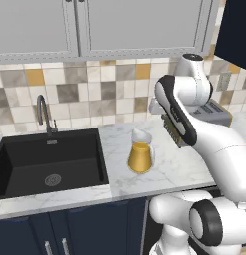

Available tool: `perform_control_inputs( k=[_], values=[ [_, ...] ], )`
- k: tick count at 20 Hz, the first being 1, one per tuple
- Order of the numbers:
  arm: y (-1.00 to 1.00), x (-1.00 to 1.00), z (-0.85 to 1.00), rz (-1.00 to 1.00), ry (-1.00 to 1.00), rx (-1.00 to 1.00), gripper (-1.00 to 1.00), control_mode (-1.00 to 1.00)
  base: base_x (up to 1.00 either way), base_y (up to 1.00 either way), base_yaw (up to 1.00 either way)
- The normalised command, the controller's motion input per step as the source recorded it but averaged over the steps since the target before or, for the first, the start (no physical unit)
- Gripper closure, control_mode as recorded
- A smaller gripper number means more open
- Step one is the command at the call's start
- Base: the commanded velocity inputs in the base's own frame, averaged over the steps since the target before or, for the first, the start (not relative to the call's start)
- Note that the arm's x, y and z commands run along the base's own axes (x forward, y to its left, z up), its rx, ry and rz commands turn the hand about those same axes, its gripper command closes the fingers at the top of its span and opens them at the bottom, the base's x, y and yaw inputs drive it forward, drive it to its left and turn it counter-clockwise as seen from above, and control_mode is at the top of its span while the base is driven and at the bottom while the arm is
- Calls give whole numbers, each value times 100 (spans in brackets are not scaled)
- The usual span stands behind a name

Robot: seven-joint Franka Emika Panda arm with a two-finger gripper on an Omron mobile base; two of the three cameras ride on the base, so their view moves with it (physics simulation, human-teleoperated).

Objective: Place the pitcher and cup on the dining counter for serving.

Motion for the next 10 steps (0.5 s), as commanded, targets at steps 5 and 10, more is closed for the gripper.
perform_control_inputs(
  k=[5, 10],
  values=[
    [6, -22, 0, 0, -4, -1, -100, -100, 0, 0, 0],
    [18, -34, -44, 15, 0, -5, -100, -100, 0, 0, 0]
  ],
)
